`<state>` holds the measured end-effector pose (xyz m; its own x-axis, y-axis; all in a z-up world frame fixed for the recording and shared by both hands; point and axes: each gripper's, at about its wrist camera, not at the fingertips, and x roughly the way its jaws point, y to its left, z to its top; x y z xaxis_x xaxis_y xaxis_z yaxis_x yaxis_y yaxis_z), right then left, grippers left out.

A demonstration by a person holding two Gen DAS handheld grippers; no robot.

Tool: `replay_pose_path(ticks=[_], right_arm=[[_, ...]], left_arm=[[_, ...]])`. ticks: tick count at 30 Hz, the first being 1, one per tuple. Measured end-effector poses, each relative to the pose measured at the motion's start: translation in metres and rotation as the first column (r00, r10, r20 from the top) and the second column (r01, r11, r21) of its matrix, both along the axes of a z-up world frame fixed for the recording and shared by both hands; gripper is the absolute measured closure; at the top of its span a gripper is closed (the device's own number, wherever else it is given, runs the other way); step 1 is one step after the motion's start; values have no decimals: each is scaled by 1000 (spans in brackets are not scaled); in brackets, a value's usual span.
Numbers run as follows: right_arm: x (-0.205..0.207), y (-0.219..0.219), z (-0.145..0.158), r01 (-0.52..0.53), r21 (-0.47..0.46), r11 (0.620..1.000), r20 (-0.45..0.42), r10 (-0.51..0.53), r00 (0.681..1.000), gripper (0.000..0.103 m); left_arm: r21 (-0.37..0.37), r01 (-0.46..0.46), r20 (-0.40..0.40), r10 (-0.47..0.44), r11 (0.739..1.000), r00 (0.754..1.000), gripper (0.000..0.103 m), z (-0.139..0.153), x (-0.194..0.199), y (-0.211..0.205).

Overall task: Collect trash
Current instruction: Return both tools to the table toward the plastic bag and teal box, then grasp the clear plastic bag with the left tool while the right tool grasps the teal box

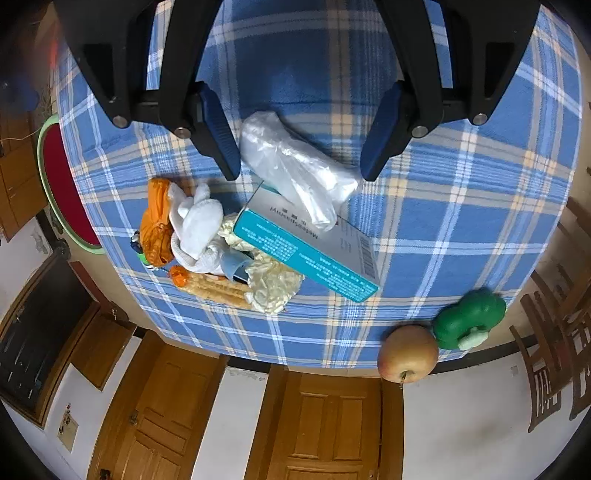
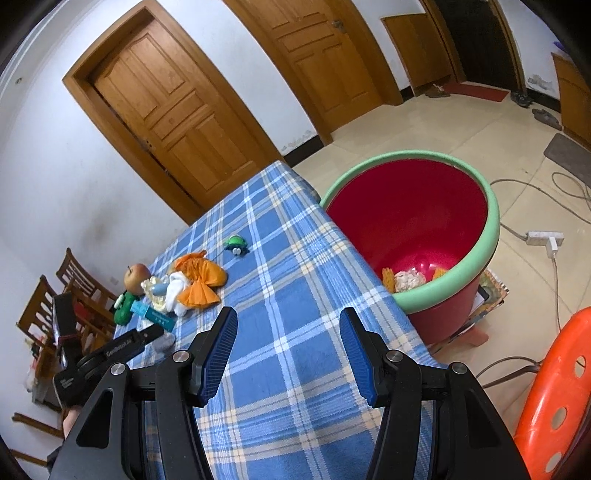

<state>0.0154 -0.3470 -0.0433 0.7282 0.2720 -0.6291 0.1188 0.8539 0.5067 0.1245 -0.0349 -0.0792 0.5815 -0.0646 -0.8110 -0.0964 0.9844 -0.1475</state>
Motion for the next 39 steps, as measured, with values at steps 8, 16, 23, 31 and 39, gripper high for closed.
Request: replay_pose_path(ticks=[8,16,23,31,39], right_arm=[[-1,2,0,-12,5,1000,-2,12,1000,44],[-3,6,4,-31,10,999,5,31,1000,44],[-4,20,12,-66,0,998,18,66,998,44],[7,56,10,-177,4,984,-5,177,984,44],[30,121,15,-345,-111,932,-32,343,939,44]], left_arm=[[-42,37,22,-36,998,999,39,-2,1,0],[-43,45,29,-43,998,999,41,6,-13,8],[-24,11,66,-9,1000,998,41,28,-35,28],[25,-62,99,59,998,993,41,42,-57,62],[47,-121,128,115,991,985,41,45,-67,87]])
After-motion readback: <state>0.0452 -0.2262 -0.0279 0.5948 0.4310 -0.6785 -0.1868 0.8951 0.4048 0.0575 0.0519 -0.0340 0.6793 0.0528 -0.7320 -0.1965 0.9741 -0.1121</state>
